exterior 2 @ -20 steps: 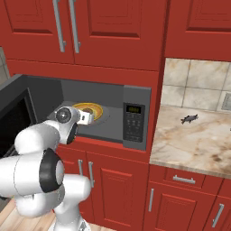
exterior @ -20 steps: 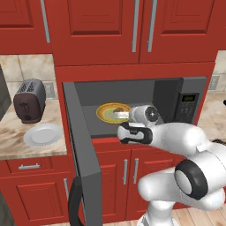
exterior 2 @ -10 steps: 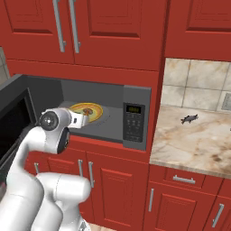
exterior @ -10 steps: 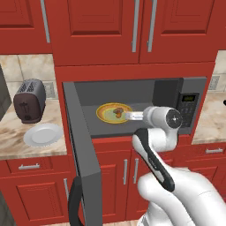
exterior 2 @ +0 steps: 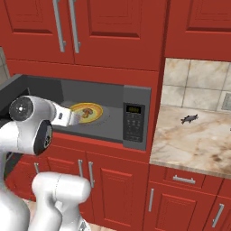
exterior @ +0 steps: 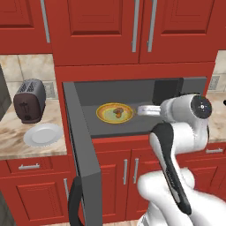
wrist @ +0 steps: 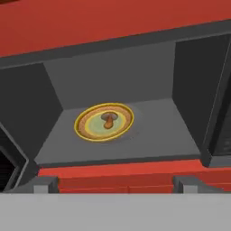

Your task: Pick the mushroom from the counter and place it in the microwave.

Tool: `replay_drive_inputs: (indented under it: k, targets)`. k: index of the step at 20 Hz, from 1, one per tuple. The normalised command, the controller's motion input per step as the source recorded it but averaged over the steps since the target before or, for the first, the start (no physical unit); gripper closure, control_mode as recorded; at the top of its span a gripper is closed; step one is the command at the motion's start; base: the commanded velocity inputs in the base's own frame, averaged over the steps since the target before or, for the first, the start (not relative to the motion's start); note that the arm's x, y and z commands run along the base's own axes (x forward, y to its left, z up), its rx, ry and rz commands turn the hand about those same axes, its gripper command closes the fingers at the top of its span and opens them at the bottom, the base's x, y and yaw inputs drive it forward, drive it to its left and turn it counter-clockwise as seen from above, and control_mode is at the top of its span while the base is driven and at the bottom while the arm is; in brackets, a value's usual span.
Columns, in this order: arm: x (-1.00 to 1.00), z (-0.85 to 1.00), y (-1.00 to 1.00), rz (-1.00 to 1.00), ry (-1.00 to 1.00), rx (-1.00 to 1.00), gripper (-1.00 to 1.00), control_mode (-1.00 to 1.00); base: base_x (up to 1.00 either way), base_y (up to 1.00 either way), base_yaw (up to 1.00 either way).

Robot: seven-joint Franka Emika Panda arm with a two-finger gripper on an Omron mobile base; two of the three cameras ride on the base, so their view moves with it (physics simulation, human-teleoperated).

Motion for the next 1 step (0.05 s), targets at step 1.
replay_drive_inputs:
  k: [1]
  targets:
    - [-1.00,0.54,-0.14,-0.06,0.21,0.00,-1.00,-1.00,0.00,0.00,0.00]
